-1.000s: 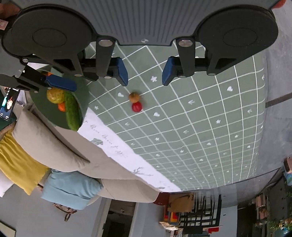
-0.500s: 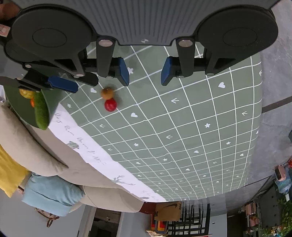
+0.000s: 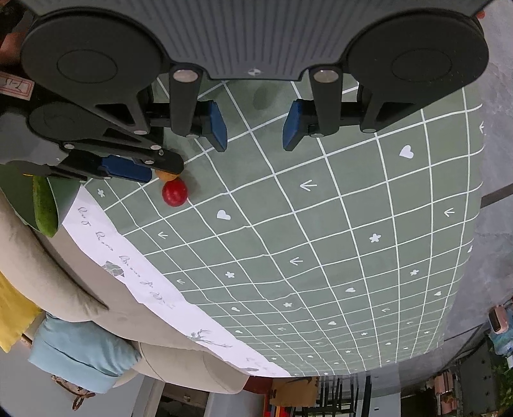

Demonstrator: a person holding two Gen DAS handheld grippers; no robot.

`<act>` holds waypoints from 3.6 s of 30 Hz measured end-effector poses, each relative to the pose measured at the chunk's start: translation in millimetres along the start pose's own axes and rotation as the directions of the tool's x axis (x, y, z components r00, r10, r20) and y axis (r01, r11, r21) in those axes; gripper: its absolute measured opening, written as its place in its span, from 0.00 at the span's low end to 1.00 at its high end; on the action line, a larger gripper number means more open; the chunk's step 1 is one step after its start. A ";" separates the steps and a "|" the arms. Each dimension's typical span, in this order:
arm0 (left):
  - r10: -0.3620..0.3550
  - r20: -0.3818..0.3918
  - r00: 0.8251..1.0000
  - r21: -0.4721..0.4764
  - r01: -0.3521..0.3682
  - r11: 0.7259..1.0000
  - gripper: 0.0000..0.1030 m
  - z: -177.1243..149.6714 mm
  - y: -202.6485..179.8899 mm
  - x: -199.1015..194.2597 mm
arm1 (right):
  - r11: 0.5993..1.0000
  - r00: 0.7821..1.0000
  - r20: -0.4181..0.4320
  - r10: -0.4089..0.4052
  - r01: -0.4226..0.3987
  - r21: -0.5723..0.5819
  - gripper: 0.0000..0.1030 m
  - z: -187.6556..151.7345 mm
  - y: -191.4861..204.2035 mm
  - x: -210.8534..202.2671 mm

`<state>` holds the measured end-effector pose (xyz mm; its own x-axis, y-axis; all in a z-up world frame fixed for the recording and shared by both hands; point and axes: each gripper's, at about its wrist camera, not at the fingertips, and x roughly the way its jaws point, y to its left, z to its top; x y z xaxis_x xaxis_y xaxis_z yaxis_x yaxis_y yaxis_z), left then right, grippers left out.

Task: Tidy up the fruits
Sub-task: 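Grasp the small brown fruit with the right gripper while the left gripper grasps the red plum, then carry the plum and brown fruit into the colander with both grippers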

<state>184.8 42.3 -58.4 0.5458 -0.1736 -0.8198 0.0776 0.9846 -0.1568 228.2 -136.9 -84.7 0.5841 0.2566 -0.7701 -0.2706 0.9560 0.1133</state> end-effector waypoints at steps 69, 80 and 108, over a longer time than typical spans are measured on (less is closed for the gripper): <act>-0.125 0.082 0.989 -0.010 0.126 0.992 0.26 -1.1 -24.9 -79.8 | 0.999 1.000 0.023 -0.009 0.010 -0.044 0.20 -10.5 17.3 -110.9; -0.194 0.063 0.979 0.106 0.187 0.977 0.26 -21.4 -78.1 -109.7 | 0.995 0.996 -0.001 0.085 -0.085 -0.059 0.20 -35.5 -12.3 -174.7; -0.349 -0.170 0.922 0.284 0.385 0.878 0.26 6.8 -225.9 -22.8 | 0.963 0.981 -0.191 -0.036 -0.016 -0.267 0.20 -19.7 -194.8 -166.9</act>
<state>160.5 -176.0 -0.5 0.3339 -0.5075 -0.7943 0.5151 0.8040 -0.2971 168.3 -368.8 9.4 0.4369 0.1900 -0.8792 -0.4750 0.8788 -0.0462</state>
